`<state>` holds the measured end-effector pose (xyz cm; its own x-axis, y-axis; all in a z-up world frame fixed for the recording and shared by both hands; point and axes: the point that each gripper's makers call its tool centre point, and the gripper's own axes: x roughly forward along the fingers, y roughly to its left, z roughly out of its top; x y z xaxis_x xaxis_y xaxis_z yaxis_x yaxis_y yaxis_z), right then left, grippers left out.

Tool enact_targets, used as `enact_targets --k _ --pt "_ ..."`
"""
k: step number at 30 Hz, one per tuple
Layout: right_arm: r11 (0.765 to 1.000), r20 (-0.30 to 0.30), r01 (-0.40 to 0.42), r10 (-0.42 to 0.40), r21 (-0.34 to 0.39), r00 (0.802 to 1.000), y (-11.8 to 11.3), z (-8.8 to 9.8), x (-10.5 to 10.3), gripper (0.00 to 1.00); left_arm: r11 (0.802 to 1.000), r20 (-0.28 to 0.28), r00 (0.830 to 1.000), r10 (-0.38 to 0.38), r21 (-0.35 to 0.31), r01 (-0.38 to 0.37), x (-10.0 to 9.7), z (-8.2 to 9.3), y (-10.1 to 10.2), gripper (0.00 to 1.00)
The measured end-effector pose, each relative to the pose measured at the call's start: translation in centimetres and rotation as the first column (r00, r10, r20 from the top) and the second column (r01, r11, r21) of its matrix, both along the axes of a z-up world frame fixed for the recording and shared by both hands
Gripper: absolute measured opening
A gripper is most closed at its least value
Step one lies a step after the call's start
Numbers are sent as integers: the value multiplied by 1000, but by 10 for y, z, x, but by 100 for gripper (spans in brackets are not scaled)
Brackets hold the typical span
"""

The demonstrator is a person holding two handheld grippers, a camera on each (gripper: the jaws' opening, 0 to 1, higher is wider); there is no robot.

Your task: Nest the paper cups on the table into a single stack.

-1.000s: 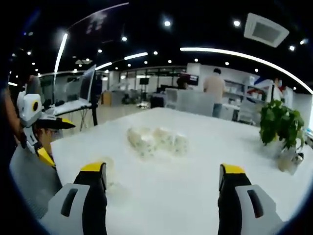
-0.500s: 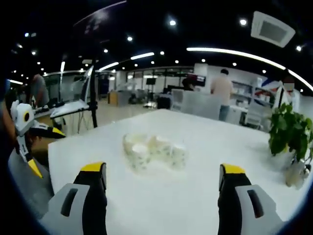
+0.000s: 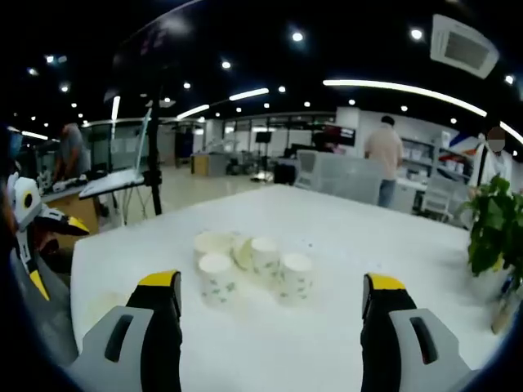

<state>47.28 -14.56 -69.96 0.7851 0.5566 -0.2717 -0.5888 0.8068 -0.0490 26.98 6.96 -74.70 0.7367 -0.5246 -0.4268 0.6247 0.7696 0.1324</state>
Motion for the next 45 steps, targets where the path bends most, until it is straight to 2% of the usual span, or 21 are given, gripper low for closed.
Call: enact_targets --k 3,8,10,13,17,22,28,37,40,45 --pt "999 5 -26 26 -22 1000 3 -7 15 90 1000 14 1000 -13 9 13 2 1 -2 99" --pt "999 -11 -47 47 -4 999 7 -21 47 90 1000 32 999 19 3 -19 5 2 4 99" --pt "998 -11 -61 61 1 998 10 -23 56 89 997 33 999 16 69 -19 5 -5 7 99" --pt "997 -22 -75 75 -6 997 14 -30 71 87 998 22 1000 16 62 -18 4 -8 7 99" --pt "997 -23 -75 75 3 997 16 -33 93 86 997 22 999 43 64 -45 4 -8 12 99" --pt "997 -14 -74 74 16 997 23 -32 118 85 996 11 999 41 74 -42 3 -11 12 99" --pt "997 -28 -73 73 23 997 27 -43 123 83 995 7 999 48 87 -49 3 -13 14 99" --pt "998 -94 -52 50 -20 994 29 -82 124 68 994 -6 999 50 97 -49 0 -17 16 99" --pt "999 -116 -42 39 -17 992 28 -93 124 65 995 -19 998 60 78 -59 1 -17 17 99" --pt "999 -131 -45 44 -5 990 31 -98 126 57 998 -44 997 65 23 -64 1 -13 13 99"
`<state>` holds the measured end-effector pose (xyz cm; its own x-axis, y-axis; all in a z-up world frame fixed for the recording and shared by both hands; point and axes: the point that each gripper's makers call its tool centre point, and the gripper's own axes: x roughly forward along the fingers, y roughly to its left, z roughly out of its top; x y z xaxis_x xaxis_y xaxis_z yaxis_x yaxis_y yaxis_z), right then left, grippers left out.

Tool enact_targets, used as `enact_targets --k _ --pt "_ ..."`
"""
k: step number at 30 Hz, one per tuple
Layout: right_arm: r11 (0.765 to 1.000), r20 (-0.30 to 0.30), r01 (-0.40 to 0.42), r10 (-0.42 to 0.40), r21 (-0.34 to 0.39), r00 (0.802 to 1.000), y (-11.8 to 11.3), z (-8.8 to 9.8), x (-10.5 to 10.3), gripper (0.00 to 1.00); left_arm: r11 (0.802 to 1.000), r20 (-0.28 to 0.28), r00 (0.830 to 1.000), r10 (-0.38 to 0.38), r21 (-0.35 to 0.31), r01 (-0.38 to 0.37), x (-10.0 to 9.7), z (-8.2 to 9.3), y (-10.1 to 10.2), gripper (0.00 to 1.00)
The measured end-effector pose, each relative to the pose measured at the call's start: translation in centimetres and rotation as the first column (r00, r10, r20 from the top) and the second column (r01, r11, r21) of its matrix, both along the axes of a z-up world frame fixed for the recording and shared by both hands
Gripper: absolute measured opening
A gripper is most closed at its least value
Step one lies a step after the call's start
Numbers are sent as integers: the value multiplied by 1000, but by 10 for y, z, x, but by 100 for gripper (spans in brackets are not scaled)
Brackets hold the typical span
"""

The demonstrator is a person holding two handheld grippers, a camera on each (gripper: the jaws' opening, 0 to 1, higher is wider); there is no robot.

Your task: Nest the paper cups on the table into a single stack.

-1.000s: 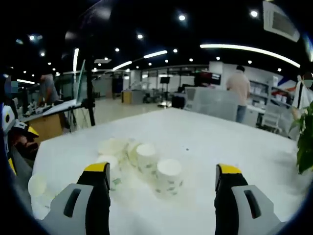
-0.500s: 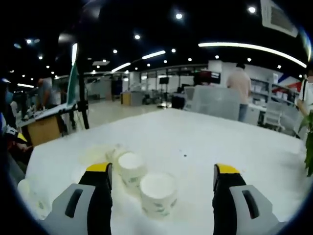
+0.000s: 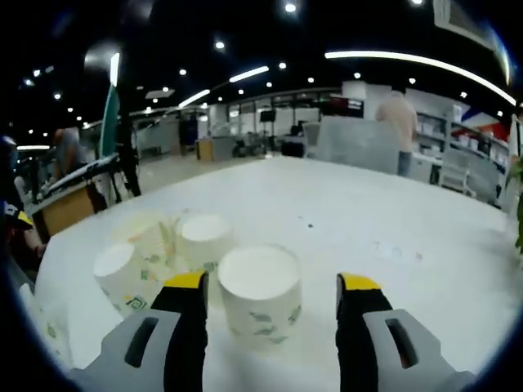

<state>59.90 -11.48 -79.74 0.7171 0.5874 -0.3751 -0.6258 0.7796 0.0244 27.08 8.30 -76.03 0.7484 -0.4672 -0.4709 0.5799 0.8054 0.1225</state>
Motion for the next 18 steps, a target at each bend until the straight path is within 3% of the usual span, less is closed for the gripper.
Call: enact_targets --k 6,10,18 --pt "1000 -29 -23 22 -9 999 5 -7 2 52 1000 6 1000 -20 -12 20 -1 1 -5 99" --pt "999 -27 -34 33 -19 999 7 -7 2 38 1000 -1 1000 -13 -5 13 -1 0 -3 99" --pt "998 5 -45 45 -36 999 7 12 1 38 1000 -4 1000 -19 2 19 0 -1 -5 99"
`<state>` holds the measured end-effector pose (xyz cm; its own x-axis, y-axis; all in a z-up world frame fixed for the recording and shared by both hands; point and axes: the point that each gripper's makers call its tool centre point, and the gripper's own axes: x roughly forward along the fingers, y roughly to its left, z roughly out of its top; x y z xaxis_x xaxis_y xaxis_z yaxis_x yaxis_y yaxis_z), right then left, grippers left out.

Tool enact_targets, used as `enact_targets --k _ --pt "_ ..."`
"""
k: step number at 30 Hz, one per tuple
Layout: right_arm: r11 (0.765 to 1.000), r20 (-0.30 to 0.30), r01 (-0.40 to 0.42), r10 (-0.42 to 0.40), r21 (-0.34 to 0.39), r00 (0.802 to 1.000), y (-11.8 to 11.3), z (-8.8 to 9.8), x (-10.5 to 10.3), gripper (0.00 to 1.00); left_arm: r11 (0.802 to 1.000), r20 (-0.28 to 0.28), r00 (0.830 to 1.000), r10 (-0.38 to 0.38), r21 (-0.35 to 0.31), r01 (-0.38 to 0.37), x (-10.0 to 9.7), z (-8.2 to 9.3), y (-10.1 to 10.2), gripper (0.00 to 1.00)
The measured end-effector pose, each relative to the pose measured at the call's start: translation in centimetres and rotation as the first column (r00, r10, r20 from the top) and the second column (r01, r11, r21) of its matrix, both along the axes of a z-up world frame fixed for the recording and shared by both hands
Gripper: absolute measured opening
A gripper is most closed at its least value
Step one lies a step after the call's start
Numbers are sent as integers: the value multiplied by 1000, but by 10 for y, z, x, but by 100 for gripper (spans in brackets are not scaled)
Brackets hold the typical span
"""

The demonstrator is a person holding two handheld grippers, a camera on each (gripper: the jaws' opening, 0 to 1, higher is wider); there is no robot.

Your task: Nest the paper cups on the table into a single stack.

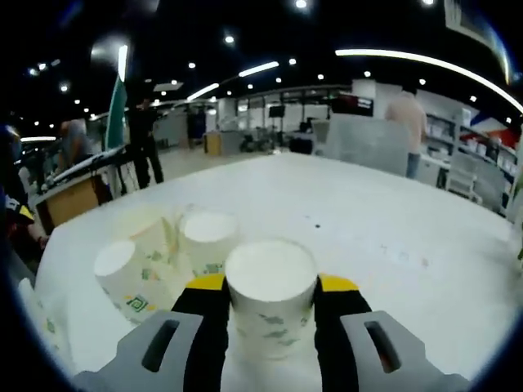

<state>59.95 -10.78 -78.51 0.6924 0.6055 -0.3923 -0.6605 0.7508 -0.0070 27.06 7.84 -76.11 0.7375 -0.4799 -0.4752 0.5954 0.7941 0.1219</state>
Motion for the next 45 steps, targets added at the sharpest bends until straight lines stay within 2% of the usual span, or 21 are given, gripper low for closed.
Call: enact_targets --k 7,18,24,27,36,38,40,42,45 --pt "999 0 20 -20 33 1000 -9 19 16 37 1000 -1 1000 -1 4 1 0 0 0 99" --pt "999 40 -4 2 43 999 -15 65 30 37 1000 2 1000 -13 19 13 0 -2 0 98" --pt "999 61 -7 5 44 998 -16 80 29 37 1000 3 1000 -19 17 18 -1 -1 -1 98" --pt "1000 58 6 -7 9 998 -20 83 27 37 1000 7 1000 -12 15 12 0 1 0 98" --pt "999 82 -39 37 34 996 -21 114 20 37 999 -17 1000 -3 35 3 -1 -6 1 99" --pt "998 81 -55 52 40 995 -22 119 16 37 998 -5 1000 3 58 -3 1 -7 3 99" --pt "997 80 -69 66 38 995 -23 120 14 37 999 -20 1000 8 32 -8 0 -7 2 99" --pt "996 72 -80 77 42 994 -24 122 11 37 998 -15 1000 19 61 -18 0 -9 5 99" --pt "995 77 -91 88 37 993 -25 124 6 37 998 -10 999 34 46 -34 2 -7 6 99"
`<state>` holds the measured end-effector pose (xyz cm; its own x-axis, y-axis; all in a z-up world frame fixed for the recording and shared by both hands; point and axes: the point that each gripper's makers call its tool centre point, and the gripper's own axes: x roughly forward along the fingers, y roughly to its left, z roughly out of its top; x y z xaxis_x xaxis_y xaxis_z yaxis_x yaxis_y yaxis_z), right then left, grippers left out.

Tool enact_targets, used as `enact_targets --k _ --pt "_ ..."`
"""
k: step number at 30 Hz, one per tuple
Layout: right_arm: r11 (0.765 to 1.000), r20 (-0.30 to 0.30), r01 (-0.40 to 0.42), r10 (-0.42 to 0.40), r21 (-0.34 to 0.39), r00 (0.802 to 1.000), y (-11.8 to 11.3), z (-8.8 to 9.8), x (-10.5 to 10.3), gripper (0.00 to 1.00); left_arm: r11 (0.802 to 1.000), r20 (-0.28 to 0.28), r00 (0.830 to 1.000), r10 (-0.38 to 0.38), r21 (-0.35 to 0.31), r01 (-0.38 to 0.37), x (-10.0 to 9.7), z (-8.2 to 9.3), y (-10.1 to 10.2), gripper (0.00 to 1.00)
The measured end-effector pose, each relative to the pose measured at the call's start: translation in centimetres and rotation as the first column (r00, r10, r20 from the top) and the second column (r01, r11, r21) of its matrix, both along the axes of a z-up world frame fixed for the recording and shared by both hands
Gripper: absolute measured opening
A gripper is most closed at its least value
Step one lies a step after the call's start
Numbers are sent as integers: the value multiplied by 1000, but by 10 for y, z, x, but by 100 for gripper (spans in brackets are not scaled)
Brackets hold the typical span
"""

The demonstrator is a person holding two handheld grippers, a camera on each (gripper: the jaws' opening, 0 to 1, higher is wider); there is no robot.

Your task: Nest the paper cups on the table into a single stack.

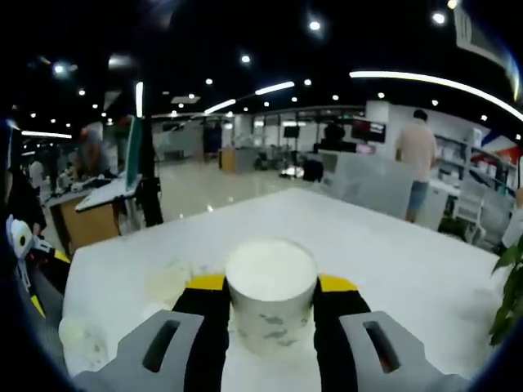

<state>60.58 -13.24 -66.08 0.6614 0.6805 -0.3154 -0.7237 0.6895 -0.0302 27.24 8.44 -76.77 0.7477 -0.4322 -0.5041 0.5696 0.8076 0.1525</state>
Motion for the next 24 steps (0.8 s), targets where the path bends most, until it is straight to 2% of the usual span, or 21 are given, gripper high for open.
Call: enact_targets --k 4,10,12,15,21,24 --pt "1000 4 -17 17 1 1000 6 4 -8 37 1000 7 1000 -8 -12 9 0 3 -2 99" --pt "999 13 -40 40 -7 999 25 14 -33 37 998 23 999 -27 -52 28 -1 11 -8 99" --pt "998 17 -49 49 -31 999 34 15 -39 37 999 29 999 -31 -41 32 -1 10 -7 99" --pt "999 20 -42 42 -25 999 41 22 -47 37 998 35 999 -37 -41 38 -2 11 -7 99" --pt "997 30 -70 71 -31 997 64 29 -63 37 997 14 999 -47 -59 48 -4 8 -8 99" --pt "998 6 -63 63 7 998 73 29 -69 37 997 4 999 -53 -57 53 -5 6 -8 99"
